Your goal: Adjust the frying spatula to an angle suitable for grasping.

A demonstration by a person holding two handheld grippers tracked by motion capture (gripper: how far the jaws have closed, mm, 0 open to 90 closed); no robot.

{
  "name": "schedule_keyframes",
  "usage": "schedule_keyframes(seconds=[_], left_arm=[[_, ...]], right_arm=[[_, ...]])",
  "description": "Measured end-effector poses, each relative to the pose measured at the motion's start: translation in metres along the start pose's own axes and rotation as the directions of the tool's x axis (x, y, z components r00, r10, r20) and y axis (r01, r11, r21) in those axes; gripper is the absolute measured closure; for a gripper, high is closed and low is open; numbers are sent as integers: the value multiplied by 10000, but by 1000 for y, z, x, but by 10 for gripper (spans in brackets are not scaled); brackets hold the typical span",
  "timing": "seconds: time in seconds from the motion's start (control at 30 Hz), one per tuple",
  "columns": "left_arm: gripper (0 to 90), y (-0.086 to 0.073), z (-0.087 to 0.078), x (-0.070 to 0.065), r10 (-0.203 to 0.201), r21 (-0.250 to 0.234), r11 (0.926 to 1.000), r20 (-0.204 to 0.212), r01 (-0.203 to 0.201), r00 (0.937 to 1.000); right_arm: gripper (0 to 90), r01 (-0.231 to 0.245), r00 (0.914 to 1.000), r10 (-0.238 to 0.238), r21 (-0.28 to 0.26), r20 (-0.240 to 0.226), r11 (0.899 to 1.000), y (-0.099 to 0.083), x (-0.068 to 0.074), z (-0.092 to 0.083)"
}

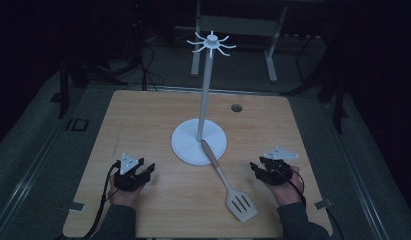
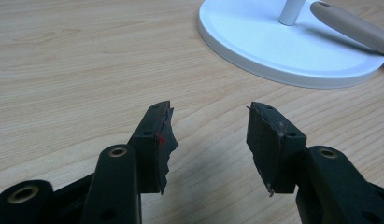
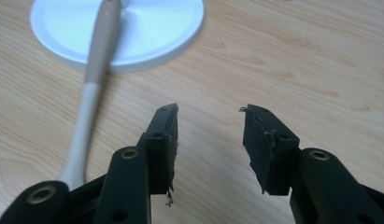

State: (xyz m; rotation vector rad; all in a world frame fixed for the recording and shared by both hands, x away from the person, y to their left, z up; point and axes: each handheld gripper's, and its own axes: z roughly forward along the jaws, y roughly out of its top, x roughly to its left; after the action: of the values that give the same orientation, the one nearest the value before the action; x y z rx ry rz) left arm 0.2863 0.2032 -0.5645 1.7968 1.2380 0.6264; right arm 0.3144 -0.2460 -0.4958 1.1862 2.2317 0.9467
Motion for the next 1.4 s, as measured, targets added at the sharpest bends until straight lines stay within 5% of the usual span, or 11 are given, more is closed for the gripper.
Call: schedule_keyframes(seconds=[0.8,1.1,1.4], left_arm=[[490,0,0,-1,46,-71,10000,-90,-47,9999],[488,0,0,-1,73,-85,9999,-114,-74,9999],[486,0,0,-1,84,-98,9999,-121,-86,9999]], right_arm=[[602,1192,9838,-925,1746,-1538,9774,36,45,43],[664,1493,9773,-1112,2134,-1804,9655,42,69,66],[698,1431,9775,-957,2577,-1879,9556,47,76,86]])
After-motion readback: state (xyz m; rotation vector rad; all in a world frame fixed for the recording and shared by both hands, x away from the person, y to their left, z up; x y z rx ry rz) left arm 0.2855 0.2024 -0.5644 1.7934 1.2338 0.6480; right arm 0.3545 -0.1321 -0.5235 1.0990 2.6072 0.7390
